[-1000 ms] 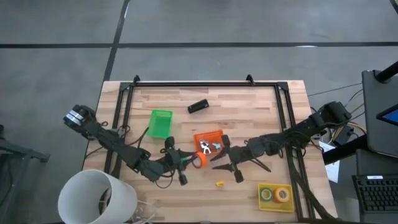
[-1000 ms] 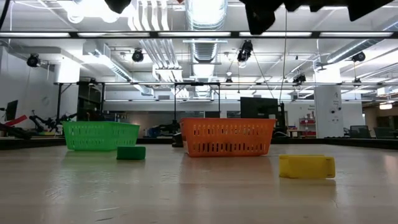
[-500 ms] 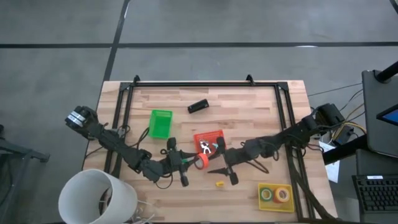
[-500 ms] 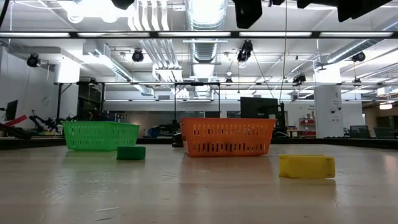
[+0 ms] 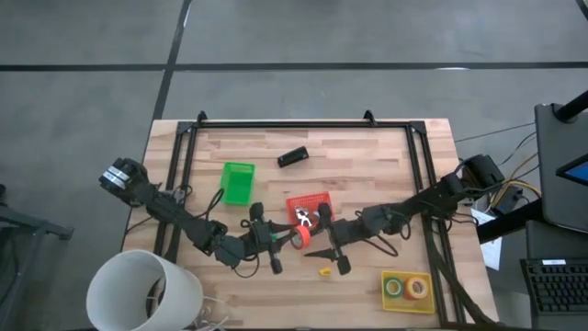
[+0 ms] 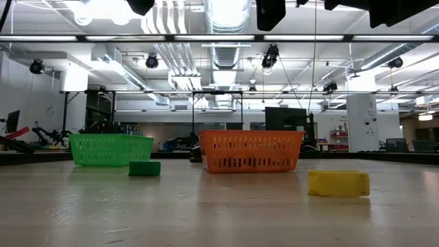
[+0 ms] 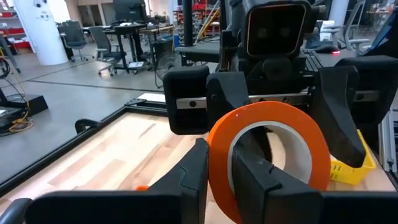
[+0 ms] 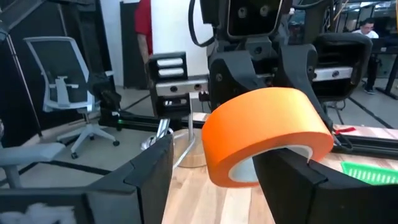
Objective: Pick and place Stapler, Stapler remover, tape
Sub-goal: Put the orange tape into the yellow bin
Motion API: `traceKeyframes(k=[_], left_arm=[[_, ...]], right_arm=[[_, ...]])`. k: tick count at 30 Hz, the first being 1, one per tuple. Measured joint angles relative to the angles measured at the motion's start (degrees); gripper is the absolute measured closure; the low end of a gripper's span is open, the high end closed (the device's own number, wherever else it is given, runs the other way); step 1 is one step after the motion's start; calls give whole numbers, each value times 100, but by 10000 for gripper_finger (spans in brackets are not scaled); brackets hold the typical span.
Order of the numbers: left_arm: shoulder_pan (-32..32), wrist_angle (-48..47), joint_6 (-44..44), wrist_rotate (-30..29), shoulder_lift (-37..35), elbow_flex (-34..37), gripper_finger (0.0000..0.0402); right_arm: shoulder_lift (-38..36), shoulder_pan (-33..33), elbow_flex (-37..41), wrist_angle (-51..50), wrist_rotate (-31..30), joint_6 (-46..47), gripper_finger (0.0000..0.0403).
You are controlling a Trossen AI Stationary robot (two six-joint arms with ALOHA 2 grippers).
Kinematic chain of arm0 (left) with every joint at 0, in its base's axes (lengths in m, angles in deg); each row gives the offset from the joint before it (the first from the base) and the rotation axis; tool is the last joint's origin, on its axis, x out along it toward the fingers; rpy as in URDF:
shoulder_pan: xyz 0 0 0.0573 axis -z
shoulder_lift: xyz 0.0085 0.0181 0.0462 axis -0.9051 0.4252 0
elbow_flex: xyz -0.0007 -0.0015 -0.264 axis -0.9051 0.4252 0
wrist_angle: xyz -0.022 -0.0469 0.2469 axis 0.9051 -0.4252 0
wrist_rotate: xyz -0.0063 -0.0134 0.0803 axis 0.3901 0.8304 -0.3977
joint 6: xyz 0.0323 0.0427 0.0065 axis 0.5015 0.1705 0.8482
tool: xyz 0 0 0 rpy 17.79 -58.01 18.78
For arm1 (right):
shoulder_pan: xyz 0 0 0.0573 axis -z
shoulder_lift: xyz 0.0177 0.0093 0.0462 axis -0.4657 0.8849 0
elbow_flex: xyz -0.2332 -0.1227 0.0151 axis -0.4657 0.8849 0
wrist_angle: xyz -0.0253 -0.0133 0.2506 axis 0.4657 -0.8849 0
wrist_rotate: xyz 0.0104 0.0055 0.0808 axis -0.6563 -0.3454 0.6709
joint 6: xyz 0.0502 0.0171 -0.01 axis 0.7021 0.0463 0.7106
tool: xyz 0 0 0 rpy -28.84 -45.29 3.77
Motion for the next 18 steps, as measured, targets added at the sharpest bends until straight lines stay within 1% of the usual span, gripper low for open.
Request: traceKeyframes(k=[2,5,10,14,16,18], left_arm=[[-2,-1,-2,7,22,0,340],[-9,21,0,41,29,0,338],[-9,13,9,55,29,0,337],[-15,5,-54,58,29,1,328],[-13,7,-19,57,28,3,317],[-13,2,5,58,13,7,301]], right_arm=[[-3,0,0,1,0,-1,207],[-13,2,0,12,4,-16,236],[-9,9,0,18,0,-44,301],[-9,4,0,10,2,-68,349],[-11,4,0,5,2,-72,363],[-11,3,0,-34,2,-68,369]])
